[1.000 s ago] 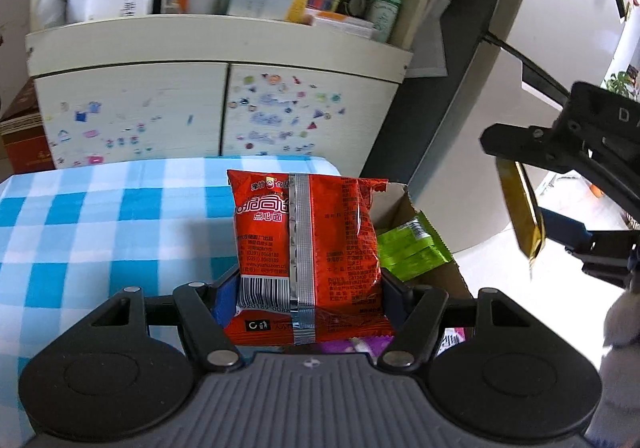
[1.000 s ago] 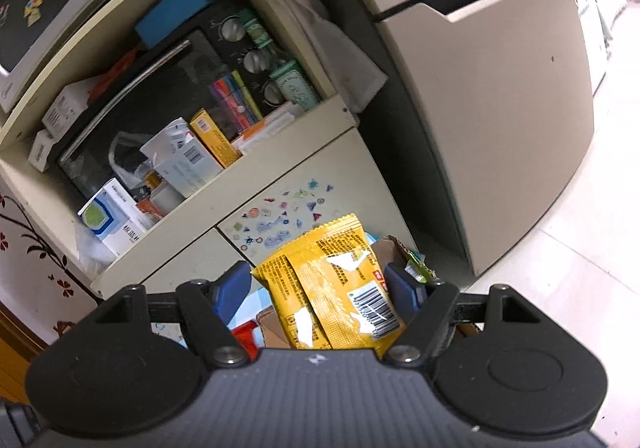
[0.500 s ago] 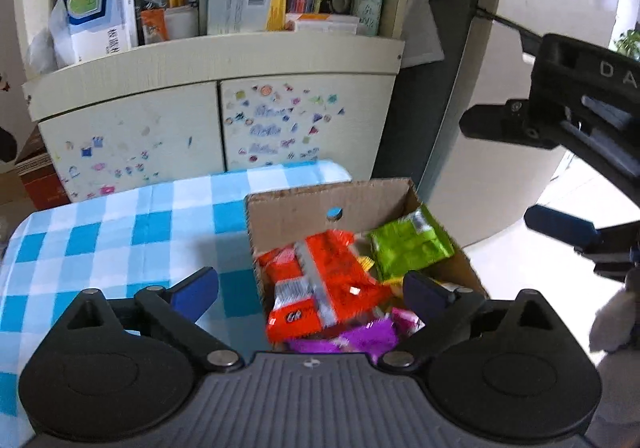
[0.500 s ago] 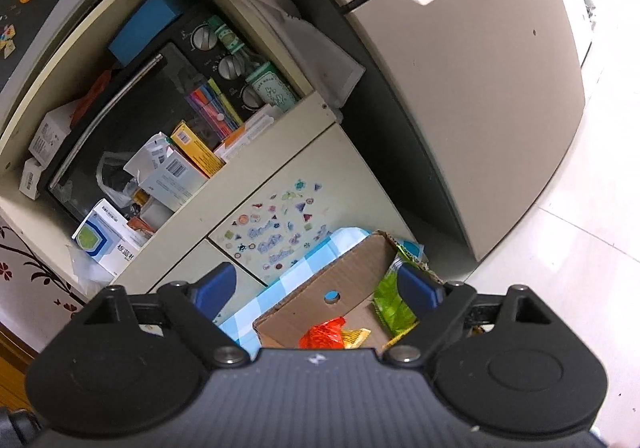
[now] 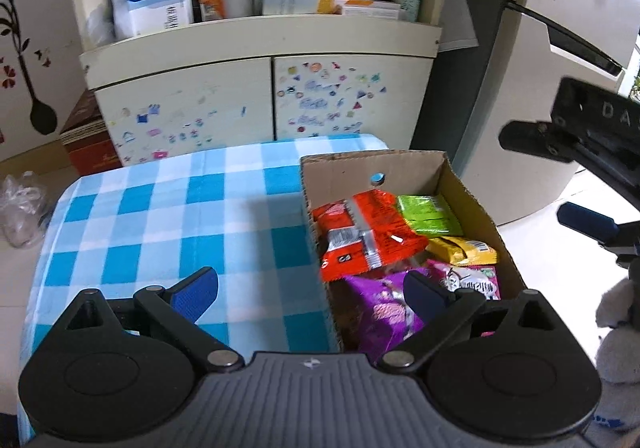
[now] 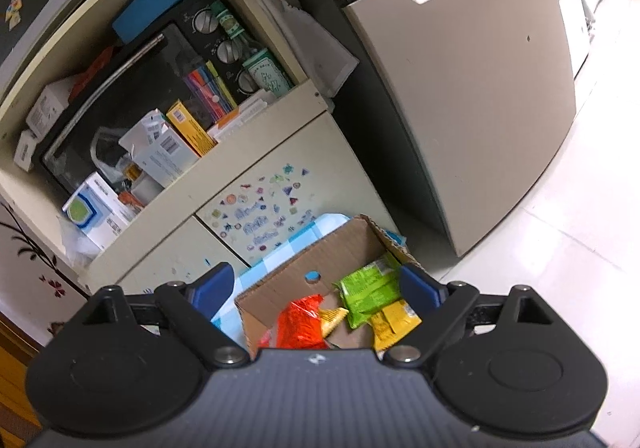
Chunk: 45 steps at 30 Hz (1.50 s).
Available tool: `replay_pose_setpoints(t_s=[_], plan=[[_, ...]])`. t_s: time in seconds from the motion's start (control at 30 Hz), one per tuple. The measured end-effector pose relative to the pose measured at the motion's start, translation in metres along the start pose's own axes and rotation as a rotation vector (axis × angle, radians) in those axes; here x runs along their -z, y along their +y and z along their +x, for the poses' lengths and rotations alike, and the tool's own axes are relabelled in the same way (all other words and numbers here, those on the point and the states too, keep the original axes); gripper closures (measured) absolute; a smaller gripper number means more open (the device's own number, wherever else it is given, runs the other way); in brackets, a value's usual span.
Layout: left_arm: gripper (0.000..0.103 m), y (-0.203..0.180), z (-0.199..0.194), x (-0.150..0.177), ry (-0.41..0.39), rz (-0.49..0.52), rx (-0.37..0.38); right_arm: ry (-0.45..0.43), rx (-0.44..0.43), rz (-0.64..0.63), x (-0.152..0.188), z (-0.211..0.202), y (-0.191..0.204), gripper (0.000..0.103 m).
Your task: Organize snacks
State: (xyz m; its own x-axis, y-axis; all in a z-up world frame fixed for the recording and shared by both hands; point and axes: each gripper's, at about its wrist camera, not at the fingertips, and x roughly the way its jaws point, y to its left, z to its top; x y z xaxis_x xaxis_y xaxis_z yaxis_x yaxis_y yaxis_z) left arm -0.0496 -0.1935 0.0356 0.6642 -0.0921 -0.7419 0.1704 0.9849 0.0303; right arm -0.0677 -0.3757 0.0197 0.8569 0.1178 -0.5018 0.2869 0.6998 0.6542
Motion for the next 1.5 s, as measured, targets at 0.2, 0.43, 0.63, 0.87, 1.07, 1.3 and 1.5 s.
replay_pose_setpoints(t_s=[0.2,0.43,0.63,0.87,1.07,1.3,1.5], plan=[[0.000,0.006,-0.012,0.007,0.006,-0.013,-0.020,0.010,0.076,-0.067,0.007,-0.011,0.002,0.008],[0.000,0.015,-0.021,0.010,0.023,-0.039,-0.051,0.032,0.186,-0.170,0.024,-0.022,0.006,0.008],[0.000,0.020,-0.028,0.008,0.019,-0.050,-0.083,0.068,0.213,-0.220,0.038,-0.027,0.009,0.008],[0.000,0.018,-0.030,0.008,0.021,-0.023,-0.118,0.082,0.240,-0.250,0.047,-0.033,0.009,0.007],[0.000,0.010,-0.031,0.005,0.006,0.021,-0.167,0.097,0.261,-0.293,0.051,-0.030,0.013,0.006],[0.000,0.006,-0.030,0.003,0.003,0.033,-0.193,0.104,0.261,-0.318,0.053,-0.028,0.016,0.006],[0.000,0.003,-0.029,0.002,0.006,0.050,-0.207,0.107,0.284,-0.343,0.055,-0.026,0.017,0.006]])
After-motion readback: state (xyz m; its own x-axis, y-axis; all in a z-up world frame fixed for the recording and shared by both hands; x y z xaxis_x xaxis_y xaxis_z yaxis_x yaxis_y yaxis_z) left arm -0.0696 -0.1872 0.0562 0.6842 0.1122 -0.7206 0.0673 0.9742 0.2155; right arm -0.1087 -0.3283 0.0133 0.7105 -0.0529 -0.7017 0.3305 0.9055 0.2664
